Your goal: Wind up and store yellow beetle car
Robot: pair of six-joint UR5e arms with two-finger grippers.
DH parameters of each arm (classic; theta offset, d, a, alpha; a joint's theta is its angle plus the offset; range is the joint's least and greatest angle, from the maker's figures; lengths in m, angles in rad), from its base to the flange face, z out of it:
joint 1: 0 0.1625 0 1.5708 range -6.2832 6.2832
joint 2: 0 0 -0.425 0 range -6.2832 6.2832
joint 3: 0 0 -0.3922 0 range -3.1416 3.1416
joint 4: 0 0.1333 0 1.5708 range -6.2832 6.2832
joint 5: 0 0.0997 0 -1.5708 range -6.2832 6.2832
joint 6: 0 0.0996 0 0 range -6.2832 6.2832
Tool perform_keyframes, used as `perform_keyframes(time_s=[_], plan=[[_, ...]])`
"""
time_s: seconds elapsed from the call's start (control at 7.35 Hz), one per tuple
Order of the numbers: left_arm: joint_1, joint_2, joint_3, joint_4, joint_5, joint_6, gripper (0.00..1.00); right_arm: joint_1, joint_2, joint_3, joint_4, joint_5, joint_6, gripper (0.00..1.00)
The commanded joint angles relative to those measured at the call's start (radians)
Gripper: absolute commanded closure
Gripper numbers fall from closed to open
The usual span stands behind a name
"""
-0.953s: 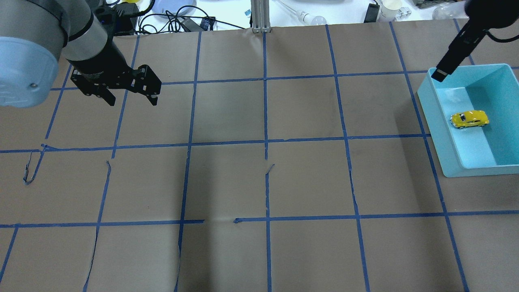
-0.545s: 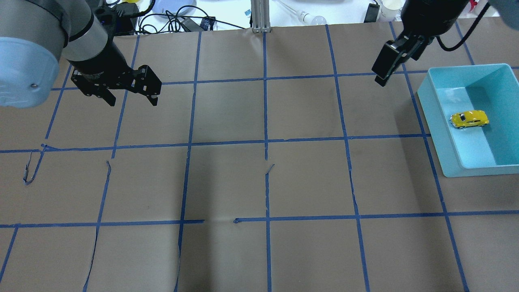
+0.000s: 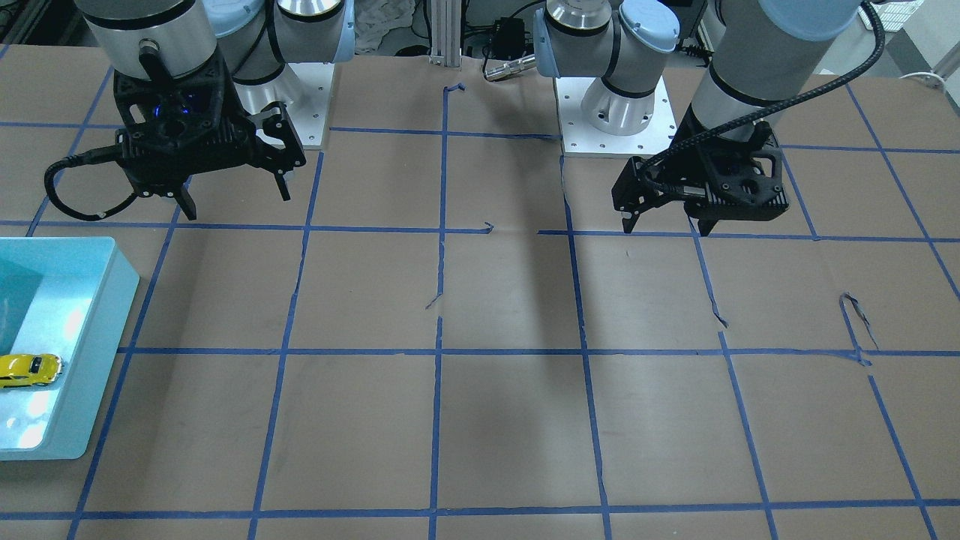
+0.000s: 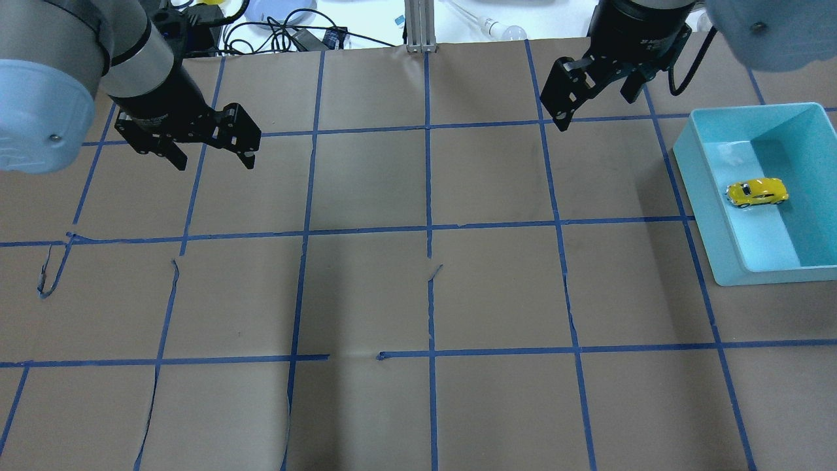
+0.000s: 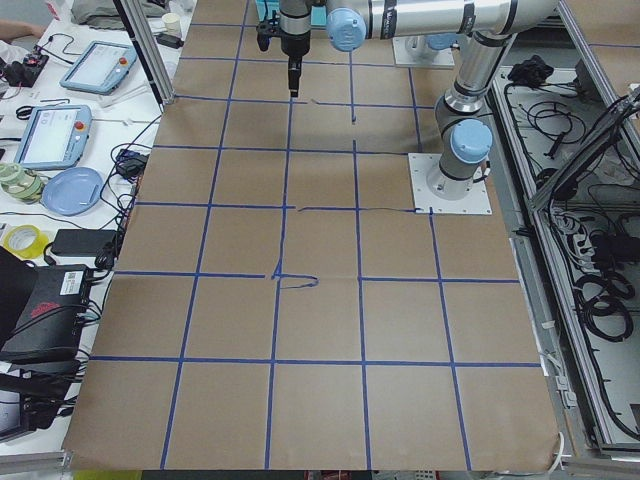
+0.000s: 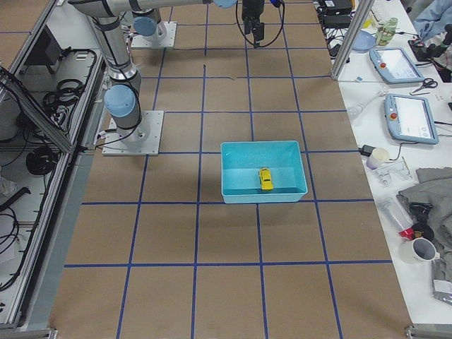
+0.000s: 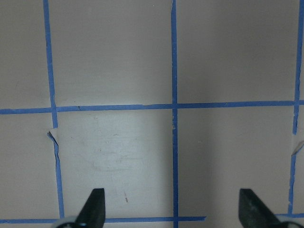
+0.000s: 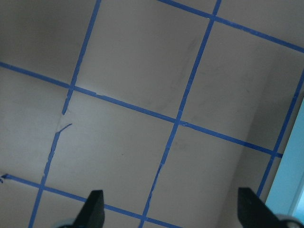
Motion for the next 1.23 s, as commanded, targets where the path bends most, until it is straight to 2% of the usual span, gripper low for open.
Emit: perform_keyframes(time_s=[0.0,0.27,1.09], plan=[[0.001,0.016,0.001,0.001,-0.002,0.002,0.0,0.001,0.002,0.005,-0.006,0.004,0.166,0.0],[0.0,0.017,-0.01,0.001,-0.002,0.003,0.0,0.001,0.0,0.01,0.003,0.002,0.25,0.0],[0.0,0.017,-0.008,0.004,0.0,0.005,0.0,0.001,-0.004,0.013,0.003,0.005,0.249,0.0]])
